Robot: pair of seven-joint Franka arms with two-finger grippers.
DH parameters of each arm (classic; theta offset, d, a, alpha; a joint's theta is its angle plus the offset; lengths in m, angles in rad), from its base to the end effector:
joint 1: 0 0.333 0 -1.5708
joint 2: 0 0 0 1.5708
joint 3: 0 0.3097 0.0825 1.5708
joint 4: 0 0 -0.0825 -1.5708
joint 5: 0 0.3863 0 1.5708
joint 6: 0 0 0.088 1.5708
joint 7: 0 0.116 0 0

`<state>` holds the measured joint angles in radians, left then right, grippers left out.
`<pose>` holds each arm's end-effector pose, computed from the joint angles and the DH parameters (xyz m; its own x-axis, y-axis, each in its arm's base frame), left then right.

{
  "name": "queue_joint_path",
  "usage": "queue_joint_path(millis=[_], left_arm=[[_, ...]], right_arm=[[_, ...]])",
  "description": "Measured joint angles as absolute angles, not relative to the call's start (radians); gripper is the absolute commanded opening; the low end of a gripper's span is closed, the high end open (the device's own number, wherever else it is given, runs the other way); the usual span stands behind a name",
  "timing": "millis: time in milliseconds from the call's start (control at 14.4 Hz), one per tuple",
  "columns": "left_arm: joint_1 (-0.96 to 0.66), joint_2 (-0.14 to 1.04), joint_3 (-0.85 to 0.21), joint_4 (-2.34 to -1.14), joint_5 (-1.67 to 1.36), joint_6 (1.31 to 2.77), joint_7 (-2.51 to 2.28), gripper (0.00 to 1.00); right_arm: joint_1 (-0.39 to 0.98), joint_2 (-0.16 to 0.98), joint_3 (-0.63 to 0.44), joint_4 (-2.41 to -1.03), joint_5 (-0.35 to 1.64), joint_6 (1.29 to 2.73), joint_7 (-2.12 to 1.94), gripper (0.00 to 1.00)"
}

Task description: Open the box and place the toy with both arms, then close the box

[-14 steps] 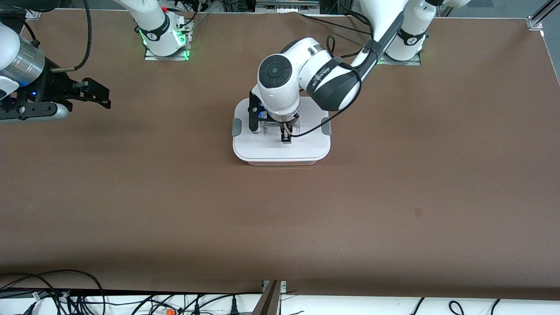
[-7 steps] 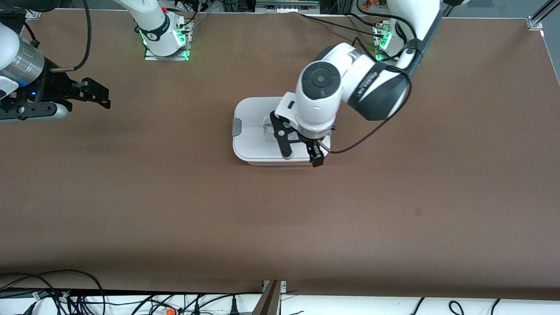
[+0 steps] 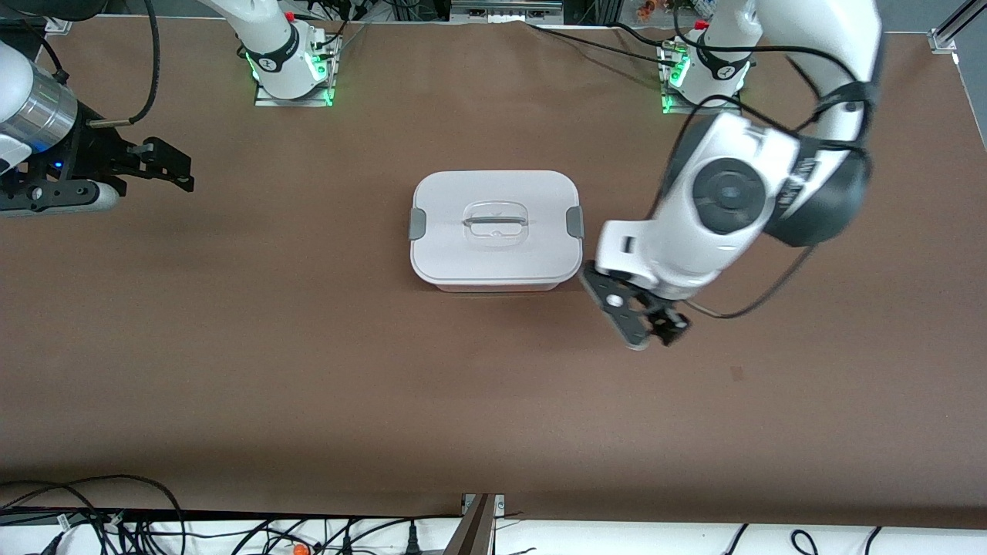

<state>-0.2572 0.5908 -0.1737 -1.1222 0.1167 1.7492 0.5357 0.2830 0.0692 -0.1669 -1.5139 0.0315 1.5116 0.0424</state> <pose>0.6780 -0.2620 0.4625 0.5780 -0.8156 0.0278 -0.8146 -0.5786 -0.0389 0.5656 0.0730 0.5926 0.9947 0.0748 -0.0713 0.0738 -0.9971 -0.0170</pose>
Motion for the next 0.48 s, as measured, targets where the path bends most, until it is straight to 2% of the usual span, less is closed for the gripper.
queue_joint_path(millis=[485], left_arm=[[-0.027, 0.422, -0.162, -1.172, 0.118, 1.744, 0.532, 1.0]], right_arm=[[0.282, 0.069, -0.167, -1.514, 0.031, 1.511, 0.042, 1.0]])
